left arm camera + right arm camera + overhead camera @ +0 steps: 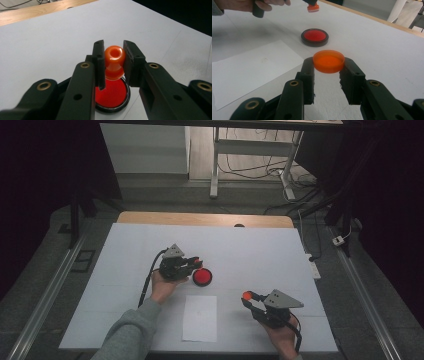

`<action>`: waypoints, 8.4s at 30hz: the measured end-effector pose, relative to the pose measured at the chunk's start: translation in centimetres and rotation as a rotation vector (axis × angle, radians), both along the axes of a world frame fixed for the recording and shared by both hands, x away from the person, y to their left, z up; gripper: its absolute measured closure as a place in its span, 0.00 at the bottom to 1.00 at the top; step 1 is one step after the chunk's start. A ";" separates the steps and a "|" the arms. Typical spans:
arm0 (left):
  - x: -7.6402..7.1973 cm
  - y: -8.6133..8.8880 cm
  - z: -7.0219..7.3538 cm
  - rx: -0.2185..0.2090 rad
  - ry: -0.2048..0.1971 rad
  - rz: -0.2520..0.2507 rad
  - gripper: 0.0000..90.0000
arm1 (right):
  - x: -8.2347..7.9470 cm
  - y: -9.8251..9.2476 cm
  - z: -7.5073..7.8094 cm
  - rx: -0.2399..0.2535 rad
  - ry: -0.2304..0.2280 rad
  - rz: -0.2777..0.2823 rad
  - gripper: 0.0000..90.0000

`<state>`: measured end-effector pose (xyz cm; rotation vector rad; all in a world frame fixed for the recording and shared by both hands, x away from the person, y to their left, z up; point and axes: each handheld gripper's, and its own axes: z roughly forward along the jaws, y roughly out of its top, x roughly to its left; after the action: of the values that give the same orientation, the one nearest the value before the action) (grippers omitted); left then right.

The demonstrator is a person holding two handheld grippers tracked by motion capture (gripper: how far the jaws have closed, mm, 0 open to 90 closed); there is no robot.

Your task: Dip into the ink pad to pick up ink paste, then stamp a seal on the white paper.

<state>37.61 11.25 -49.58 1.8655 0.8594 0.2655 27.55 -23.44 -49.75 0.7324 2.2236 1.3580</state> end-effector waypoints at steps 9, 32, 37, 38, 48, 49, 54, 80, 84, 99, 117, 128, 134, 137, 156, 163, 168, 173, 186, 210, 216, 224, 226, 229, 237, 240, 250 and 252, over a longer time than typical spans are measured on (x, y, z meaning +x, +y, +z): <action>-0.8 1.2 0.9 0.010 0.010 -0.012 0.81 | 0.1 0.0 -0.1 0.004 -0.004 -0.004 0.72; -3.6 1.6 2.7 0.002 -0.033 -0.107 0.81 | 0.2 -0.1 -0.2 0.002 0.001 -0.011 0.72; -4.1 1.5 3.0 -0.003 -0.042 -0.126 0.81 | 0.2 -0.1 -0.2 0.003 0.001 -0.012 0.72; -4.2 1.5 3.1 -0.003 -0.043 -0.127 0.81 | 0.2 -0.1 -0.2 -0.001 0.004 -0.009 0.72; -5.4 1.5 3.1 -0.029 -0.039 -0.154 0.81 | 0.2 -0.1 -0.2 0.002 -0.003 -0.010 0.72; -5.5 1.5 3.1 -0.030 -0.040 -0.157 0.81 | 0.2 -0.1 -0.2 -0.001 -0.002 -0.009 0.72; -6.1 1.6 3.1 -0.038 -0.044 -0.166 0.81 | 0.2 -0.1 -0.2 0.005 -0.002 -0.012 0.72; -8.9 0.8 1.7 -0.010 0.000 -0.242 0.81 | 0.1 0.0 -0.2 0.001 0.004 -0.007 0.72; -9.3 0.2 1.3 0.002 0.007 -0.267 0.81 | 0.1 -0.1 -0.2 0.003 0.003 -0.006 0.72; -10.0 -0.5 0.0 0.060 0.038 -0.301 0.81 | 0.1 0.0 -0.3 0.001 0.006 -0.008 0.72; -9.9 -1.7 -1.9 0.154 0.067 -0.304 0.81 | 0.1 0.1 -0.3 -0.001 0.006 -0.008 0.72; -9.8 -2.1 -2.7 0.185 0.071 -0.287 0.81 | 0.1 0.1 -0.3 -0.002 0.007 -0.008 0.72; -9.9 -2.3 -2.9 0.203 0.061 -0.294 0.81 | 0.1 0.1 -0.3 -0.002 0.007 -0.007 0.72; -9.8 -2.4 -3.1 0.213 0.055 -0.293 0.81 | 0.0 0.1 -0.3 -0.002 0.007 -0.007 0.72; -9.7 -2.7 -3.6 0.240 0.036 -0.294 0.81 | 0.1 0.1 -0.3 -0.005 0.003 -0.005 0.72; -9.7 -2.9 -3.8 0.247 0.038 -0.299 0.81 | 0.0 -0.1 -0.2 0.000 0.000 -0.013 0.72; -9.7 -2.9 -3.9 0.259 0.032 -0.304 0.81 | 0.0 -0.1 -0.1 0.000 -0.001 -0.014 0.72; -9.9 -2.9 -4.0 0.262 0.023 -0.306 0.81 | 0.0 -0.2 0.0 0.000 -0.002 -0.014 0.72; -10.3 -3.2 -4.0 0.287 0.000 -0.286 0.82 | 0.0 -0.3 0.0 0.003 -0.003 -0.018 0.72; -10.5 -3.2 -4.1 0.284 -0.002 -0.271 0.82 | 0.0 -0.2 0.1 -0.001 -0.004 -0.014 0.72; -10.6 -3.3 -4.1 0.285 -0.006 -0.268 0.82 | 0.0 -0.2 0.1 -0.001 -0.005 -0.016 0.72; -10.6 -3.1 -4.3 0.267 -0.010 -0.263 0.82 | 0.0 -0.2 0.0 -0.002 -0.003 -0.017 0.72; -10.6 -3.0 -4.3 0.268 -0.012 -0.265 0.82 | 0.0 -0.2 0.1 -0.001 -0.003 -0.017 0.72; -10.6 -3.0 -4.3 0.268 -0.013 -0.266 0.82 | 0.0 -0.2 0.1 -0.002 -0.004 -0.016 0.72; -10.6 -3.1 -4.3 0.271 -0.009 -0.265 0.82 | 0.0 -0.1 0.1 -0.004 -0.004 -0.017 0.72; -10.5 -3.1 -4.2 0.271 -0.005 -0.267 0.82 | 0.0 -0.2 0.1 -0.002 -0.004 -0.017 0.72; -10.4 -2.8 -2.6 0.184 -0.041 -0.263 0.81 | -0.1 -0.2 0.2 0.004 -0.010 -0.014 0.72; -10.3 -2.6 -2.1 0.151 -0.037 -0.261 0.81 | -0.1 -0.1 0.2 0.006 -0.011 -0.015 0.72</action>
<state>27.31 8.64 -51.67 2.0825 0.5751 0.2057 27.44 -23.59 -49.56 0.7408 2.2017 1.3591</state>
